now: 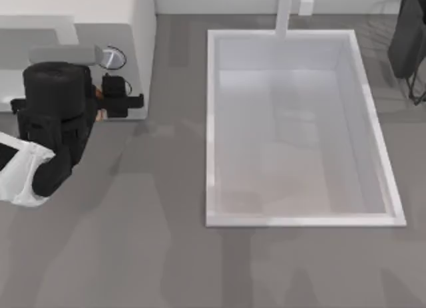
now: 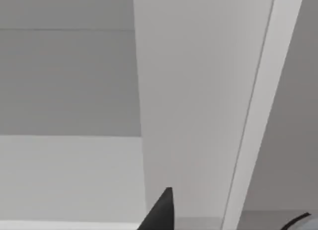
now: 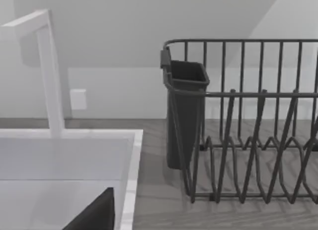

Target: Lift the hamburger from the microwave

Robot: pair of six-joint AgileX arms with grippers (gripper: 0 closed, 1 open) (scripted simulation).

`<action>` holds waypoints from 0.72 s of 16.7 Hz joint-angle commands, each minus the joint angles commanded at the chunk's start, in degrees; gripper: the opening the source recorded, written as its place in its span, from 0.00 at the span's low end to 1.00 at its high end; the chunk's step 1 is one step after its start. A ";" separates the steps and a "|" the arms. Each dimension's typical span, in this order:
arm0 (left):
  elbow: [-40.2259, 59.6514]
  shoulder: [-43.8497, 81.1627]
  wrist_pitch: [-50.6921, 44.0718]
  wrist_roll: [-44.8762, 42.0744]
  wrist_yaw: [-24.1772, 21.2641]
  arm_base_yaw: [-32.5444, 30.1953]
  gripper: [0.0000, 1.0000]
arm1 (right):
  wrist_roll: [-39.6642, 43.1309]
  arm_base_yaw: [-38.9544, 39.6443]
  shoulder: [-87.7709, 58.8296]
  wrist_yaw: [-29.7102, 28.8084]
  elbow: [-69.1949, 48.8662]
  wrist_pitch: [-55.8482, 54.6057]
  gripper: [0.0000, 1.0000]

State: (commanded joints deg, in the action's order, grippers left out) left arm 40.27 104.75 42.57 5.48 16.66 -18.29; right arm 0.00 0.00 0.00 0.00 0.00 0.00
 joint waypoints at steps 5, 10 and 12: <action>-4.51 11.03 17.38 -0.07 -0.64 -0.66 0.00 | 0.00 0.00 0.00 0.00 0.00 0.00 1.00; -5.97 13.70 20.93 -0.11 -0.90 -0.77 0.00 | 0.00 0.00 0.00 0.00 0.00 0.00 1.00; -5.97 13.70 20.93 -0.11 -0.90 -0.77 0.00 | 0.00 0.00 0.00 0.00 0.00 0.00 1.00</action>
State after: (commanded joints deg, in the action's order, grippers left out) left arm 34.30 118.46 63.50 5.36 15.77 -19.06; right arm 0.00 0.00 0.00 0.00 0.00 0.00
